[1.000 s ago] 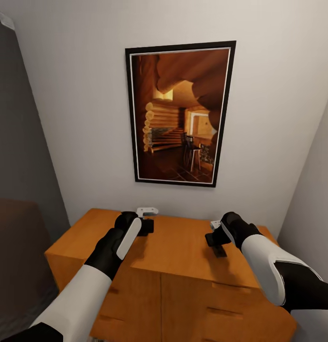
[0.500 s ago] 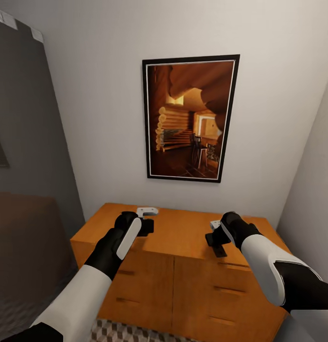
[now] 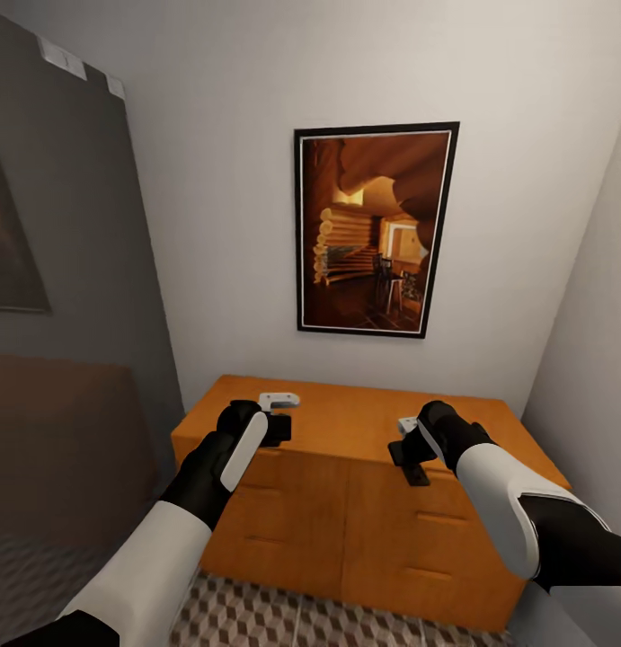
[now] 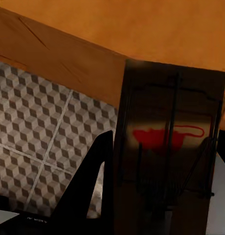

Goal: Take the four mousetraps from the cabinet in the bathroom and place them on the bathroom floor. Make sure all four end up on the same floor surface, and ensure that at least two of them are either under or directly next to the same bathroom sink.

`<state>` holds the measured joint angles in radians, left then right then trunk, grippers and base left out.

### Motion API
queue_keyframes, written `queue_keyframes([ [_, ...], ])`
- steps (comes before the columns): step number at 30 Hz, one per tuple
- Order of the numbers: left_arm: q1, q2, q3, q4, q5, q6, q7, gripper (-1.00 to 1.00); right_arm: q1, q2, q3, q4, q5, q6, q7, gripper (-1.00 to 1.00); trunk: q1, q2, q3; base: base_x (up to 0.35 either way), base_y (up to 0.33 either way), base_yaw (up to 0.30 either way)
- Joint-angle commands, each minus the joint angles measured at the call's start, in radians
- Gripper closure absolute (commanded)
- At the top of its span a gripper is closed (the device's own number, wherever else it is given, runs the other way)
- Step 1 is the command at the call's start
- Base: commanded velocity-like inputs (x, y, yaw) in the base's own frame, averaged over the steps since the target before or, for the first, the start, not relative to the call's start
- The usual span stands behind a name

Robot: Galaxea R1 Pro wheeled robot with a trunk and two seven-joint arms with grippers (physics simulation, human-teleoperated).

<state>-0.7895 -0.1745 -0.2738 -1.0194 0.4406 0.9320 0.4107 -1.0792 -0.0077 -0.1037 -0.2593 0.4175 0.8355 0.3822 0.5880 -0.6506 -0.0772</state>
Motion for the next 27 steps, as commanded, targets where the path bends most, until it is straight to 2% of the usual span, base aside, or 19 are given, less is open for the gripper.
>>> queue_keyframes([
  [1, -0.001, 0.000, -0.001, -0.001, 0.010, 0.002, 0.010, 1.00, -0.001, 0.001, -0.008, -0.001, 0.009, 0.004, 0.007, 1.00, -0.004, 0.006, 0.001, -0.095, 0.075, 0.000],
  [3, -0.001, 0.000, -0.001, -0.001, 0.010, 0.002, 0.010, 1.00, -0.001, 0.001, -0.008, -0.001, 0.009, 0.004, 0.007, 1.00, -0.011, 0.020, 0.008, -0.062, 0.049, 0.000],
  [7, -0.001, 0.000, -0.001, -0.002, 0.010, 0.001, 0.010, 1.00, -0.001, 0.002, -0.008, -0.001, 0.009, 0.004, 0.007, 1.00, -0.011, 0.020, 0.008, -0.010, 0.008, 0.000],
  [23, -0.001, 0.000, -0.002, -0.001, 0.009, 0.001, 0.011, 1.00, -0.001, 0.002, -0.008, -0.001, 0.009, 0.003, 0.008, 1.00, -0.073, 0.132, 0.058, 0.000, 0.000, 0.000],
  [25, -0.001, 0.000, -0.002, -0.001, 0.009, 0.001, 0.011, 1.00, -0.001, 0.002, -0.008, -0.001, 0.009, -0.007, 0.008, 1.00, -0.080, 0.146, 0.064, 0.000, 0.000, 0.000],
  [27, -0.001, 0.000, -0.001, -0.001, 0.009, 0.001, 0.011, 1.00, 0.000, 0.002, -0.008, 0.000, 0.003, -0.047, 0.008, 1.00, -0.088, 0.160, 0.070, 0.000, 0.000, 0.000],
])
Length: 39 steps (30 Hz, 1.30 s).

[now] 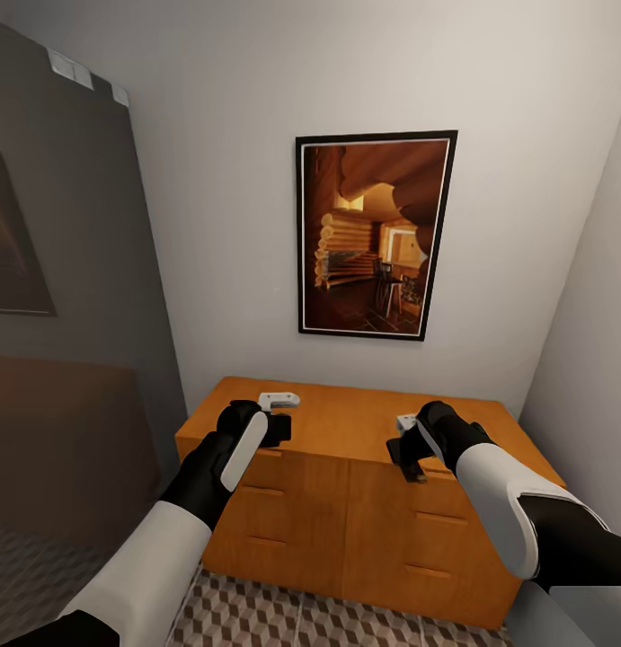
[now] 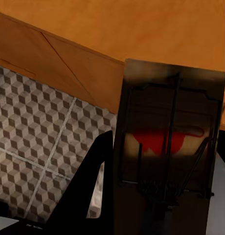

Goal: Take the four mousetraps from the cabinet in the bathroom and place them on the bathroom floor. Make sure all four end up on the same floor surface, and ensure that at least two of them are either under or directly next to the same bathroom sink.

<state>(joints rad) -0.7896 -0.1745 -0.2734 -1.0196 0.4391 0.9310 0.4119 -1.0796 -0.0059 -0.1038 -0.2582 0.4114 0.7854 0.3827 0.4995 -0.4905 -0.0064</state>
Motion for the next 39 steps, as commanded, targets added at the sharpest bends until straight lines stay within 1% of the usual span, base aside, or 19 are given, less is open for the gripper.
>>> queue_keyframes([
  [1, -0.001, 0.000, 0.000, -0.001, 0.010, 0.002, 0.010, 1.00, 0.001, 0.001, -0.008, -0.001, 0.008, -0.009, 0.007, 1.00, -0.004, 0.006, 0.003, 0.000, 0.000, 0.000],
  [4, -0.001, 0.003, 0.001, 0.006, 0.007, -0.009, 0.010, 1.00, 0.005, 0.001, -0.008, 0.014, 0.004, -0.052, 0.007, 1.00, -0.015, 0.027, 0.012, 0.000, 0.000, 0.000],
  [5, -0.001, 0.012, 0.001, 0.024, 0.006, -0.023, 0.009, 1.00, 0.006, 0.000, -0.008, 0.028, 0.004, -0.061, 0.007, 1.00, -0.019, 0.034, 0.015, 0.000, 0.000, 0.000],
  [7, 0.000, 0.038, 0.002, 0.094, 0.008, -0.065, 0.008, 1.00, 0.008, 0.001, -0.008, 0.070, 0.004, -0.090, 0.007, 1.00, -0.027, 0.048, 0.021, 0.000, 0.000, 0.000],
  [8, 0.000, 0.043, 0.002, 0.115, 0.008, -0.076, 0.007, 1.00, 0.008, 0.001, -0.008, 0.083, 0.004, -0.103, 0.007, 1.00, -0.030, 0.055, 0.024, 0.000, 0.000, 0.000],
  [11, 0.000, 0.062, 0.002, 0.242, 0.009, -0.145, -0.001, 1.00, 0.010, 0.001, -0.008, 0.177, 0.004, -0.208, 0.000, 1.00, -0.042, 0.076, 0.034, 0.000, 0.000, 0.000],
  [12, 0.000, 0.065, 0.002, 0.313, 0.010, -0.184, -0.004, 1.00, 0.010, 0.001, -0.008, 0.224, 0.004, -0.259, -0.013, 1.00, -0.046, 0.083, 0.037, 0.000, 0.000, 0.000],
  [14, 0.000, 0.069, 0.002, 0.476, 0.011, -0.296, -0.016, 1.00, 0.013, 0.001, -0.008, 0.290, 0.002, -0.351, -0.060, 1.00, -0.050, 0.090, 0.040, 0.000, 0.000, 0.000],
  [15, 0.000, 0.069, 0.002, 0.518, 0.011, -0.330, -0.021, 1.00, 0.017, 0.001, -0.008, 0.299, 0.001, -0.369, -0.073, 1.00, -0.050, 0.090, 0.040, 0.000, 0.000, 0.000],
  [18, 0.000, 0.070, 0.002, 0.759, 0.010, -0.535, -0.079, 1.00, 0.074, 0.003, -0.009, 0.326, -0.002, -0.441, -0.125, 1.00, -0.050, 0.090, 0.040, 0.000, 0.000, 0.000],
  [19, 0.000, 0.070, 0.001, 0.796, 0.009, -0.564, -0.091, 1.00, 0.084, 0.003, -0.009, 0.327, -0.002, -0.450, -0.129, 1.00, -0.050, 0.090, 0.040, 0.000, 0.000, 0.000],
  [21, 0.000, 0.070, 0.001, 0.926, 0.008, -0.665, -0.141, 1.00, 0.130, 0.004, -0.010, 0.332, -0.003, -0.498, -0.139, 1.00, -0.050, 0.090, 0.040, 0.000, 0.000, 0.000],
  [22, 0.000, 0.070, 0.001, 0.955, 0.008, -0.689, -0.153, 1.00, 0.142, 0.004, -0.010, 0.332, -0.003, -0.514, -0.141, 1.00, -0.050, 0.090, 0.040, 0.000, 0.000, 0.000],
  [24, 0.003, 0.071, 0.001, 1.041, 0.005, -0.784, -0.184, 1.00, 0.190, 0.003, -0.011, 0.334, -0.003, -0.582, -0.148, 1.00, -0.050, 0.090, 0.040, 0.000, 0.000, 0.000],
  [27, 0.035, 0.078, 0.001, 1.082, 0.003, -0.863, -0.199, 1.00, 0.236, 0.001, -0.012, 0.335, -0.003, -0.645, -0.166, 1.00, -0.050, 0.090, 0.040, 0.000, 0.000, 0.000],
  [32, 0.096, 0.111, 0.000, 1.098, 0.003, -0.935, -0.206, 1.00, 0.305, 0.000, -0.014, 0.335, -0.004, -0.719, -0.206, 1.00, -0.050, 0.090, 0.040, 0.000, 0.000, 0.000],
  [35, 0.123, 0.133, 0.000, 1.100, 0.003, -0.990, -0.211, 1.00, 0.345, -0.001, -0.014, 0.335, -0.009, -0.802, -0.263, 1.00, -0.050, 0.090, 0.040, 0.000, 0.000, 0.000],
  [37, 0.144, 0.146, 0.000, 1.101, 0.002, -1.023, -0.220, 1.00, 0.379, -0.001, -0.014, 0.334, -0.017, -0.855, -0.336, 1.00, -0.050, 0.090, 0.040, 0.000, 0.000, 0.000],
  [39, 0.160, 0.156, 0.000, 1.101, 0.001, -1.049, -0.224, 1.00, 0.398, -0.002, -0.014, 0.334, -0.028, -0.876, -0.381, 1.00, -0.050, 0.090, 0.040, 0.000, 0.000, 0.000],
])
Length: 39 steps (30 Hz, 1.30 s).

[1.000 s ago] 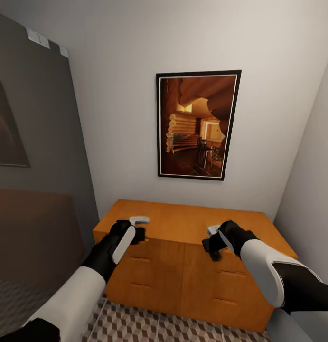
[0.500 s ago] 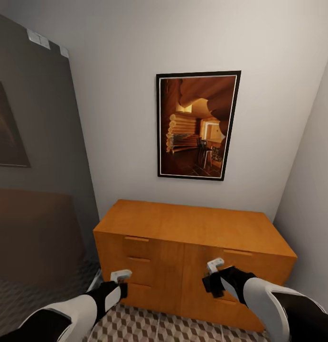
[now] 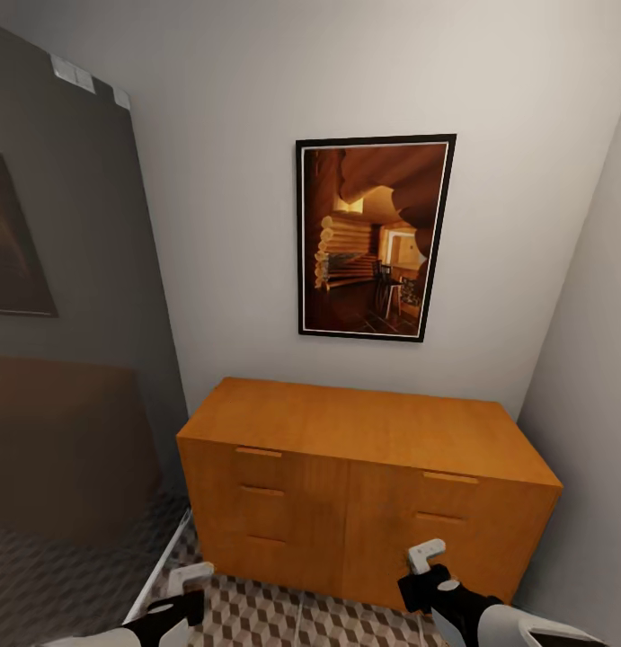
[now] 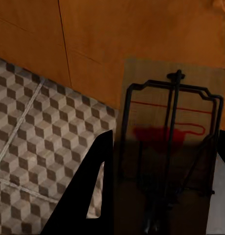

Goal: Take the four mousetraps from the cabinet in the bathroom and place them on the bathroom floor. Make sure all four end up on the same floor surface, and ensure that at least two of them are either under or directly next to the same bathroom sink.

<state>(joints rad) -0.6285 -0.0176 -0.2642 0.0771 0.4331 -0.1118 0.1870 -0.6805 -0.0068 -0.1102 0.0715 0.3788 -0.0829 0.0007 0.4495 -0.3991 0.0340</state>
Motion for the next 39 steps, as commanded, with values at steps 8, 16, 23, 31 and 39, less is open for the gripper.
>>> queue_keyframes([
  [8, 0.064, 0.059, -0.009, 0.004, 0.006, -0.164, -0.022, 1.00, 0.026, -0.010, -0.009, 0.004, -0.026, -0.061, -0.055, 1.00, 0.000, -0.001, 0.000, 0.000, 0.000, 0.000],
  [16, 0.077, 0.071, -0.009, 0.004, 0.006, -0.184, -0.055, 1.00, 0.039, -0.028, -0.009, 0.004, -0.029, -0.130, -0.064, 1.00, 0.000, -0.001, 0.000, 0.000, 0.000, 0.000],
  [23, 0.078, 0.077, -0.008, 0.004, 0.008, -0.179, -0.065, 1.00, 0.049, -0.029, -0.010, 0.004, -0.031, -0.229, -0.142, 1.00, 0.000, -0.001, 0.000, 0.000, 0.000, 0.000],
  [31, 0.078, 0.136, -0.004, 0.004, 0.016, -0.184, -0.308, 1.00, 0.086, -0.026, -0.006, 0.003, -0.022, -0.255, -0.146, 1.00, 0.000, -0.001, 0.000, 0.000, 0.000, 0.000],
  [39, 0.087, 0.164, -0.003, 0.004, 0.094, -0.194, -0.342, 1.00, 0.088, -0.024, -0.002, 0.002, -0.019, -0.256, -0.143, 1.00, 0.000, -0.001, 0.000, 0.000, 0.000, 0.000],
])
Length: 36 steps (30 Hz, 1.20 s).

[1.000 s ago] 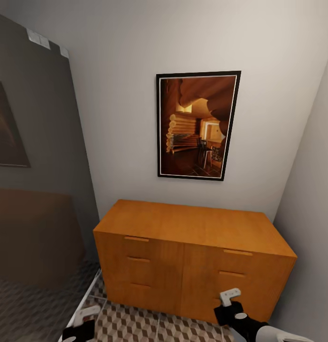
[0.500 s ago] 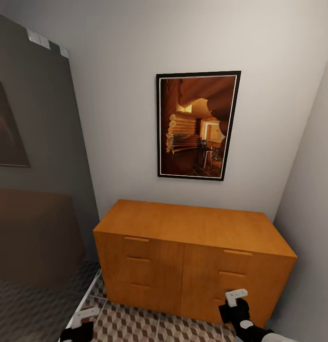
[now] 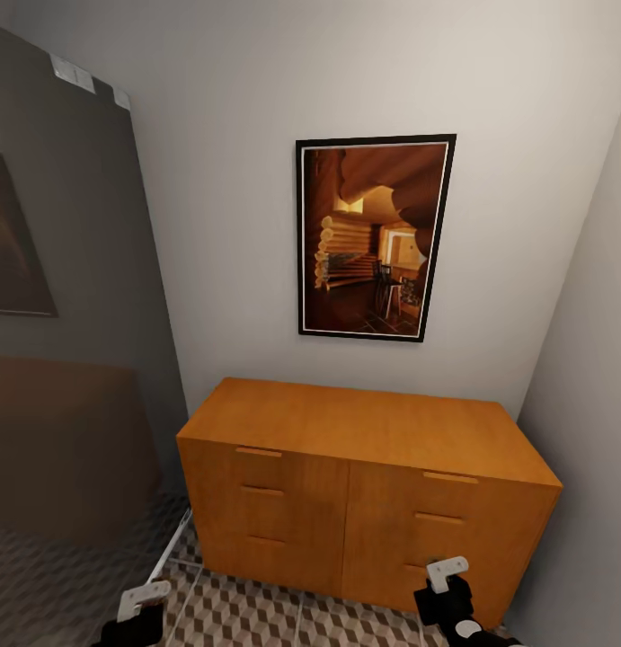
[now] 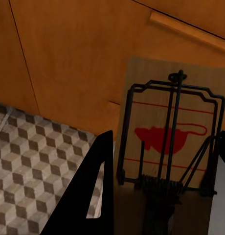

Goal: Take the four mousetraps from the cabinet in the bathroom and place them on the bathroom floor. Make sure all four end up on the same floor surface, and ensure that at least two of them are either under or directly next to the same bathroom sink.

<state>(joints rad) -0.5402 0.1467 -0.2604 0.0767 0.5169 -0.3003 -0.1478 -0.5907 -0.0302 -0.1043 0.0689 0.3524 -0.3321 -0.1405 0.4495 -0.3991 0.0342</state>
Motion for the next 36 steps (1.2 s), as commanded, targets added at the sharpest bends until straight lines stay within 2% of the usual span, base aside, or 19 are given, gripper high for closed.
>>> queue_keyframes([
  [1, 0.002, -0.001, -0.007, 0.005, 0.014, -0.017, -0.008, 1.00, -0.001, 0.000, -0.008, 0.005, 0.008, -0.007, -0.002, 1.00, 0.000, -0.001, 0.000, 0.000, 0.000, 0.015],
  [5, 0.012, -0.003, -0.007, 0.005, 0.019, -0.060, 0.004, 1.00, -0.001, 0.001, -0.008, 0.005, 0.008, -0.007, -0.003, 1.00, 0.000, -0.001, 0.000, 0.000, 0.000, 0.133],
  [12, 0.021, -0.002, -0.007, 0.005, 0.023, -0.106, 0.130, 1.00, -0.001, 0.003, -0.008, 0.005, 0.008, -0.007, -0.003, 1.00, 0.000, -0.001, 0.000, 0.000, 0.000, 0.269],
  [15, 0.025, -0.005, -0.007, 0.005, 0.024, -0.122, 0.155, 1.00, -0.001, 0.004, -0.008, 0.005, 0.008, -0.007, -0.003, 1.00, 0.000, -0.001, 0.000, 0.000, 0.000, 0.294],
  [36, 0.031, 0.000, -0.005, 0.005, 0.025, -0.131, 0.166, 1.00, -0.001, 0.004, -0.008, 0.005, 0.008, -0.007, -0.002, 1.00, 0.000, -0.001, 0.000, 0.000, 0.000, 0.297],
])
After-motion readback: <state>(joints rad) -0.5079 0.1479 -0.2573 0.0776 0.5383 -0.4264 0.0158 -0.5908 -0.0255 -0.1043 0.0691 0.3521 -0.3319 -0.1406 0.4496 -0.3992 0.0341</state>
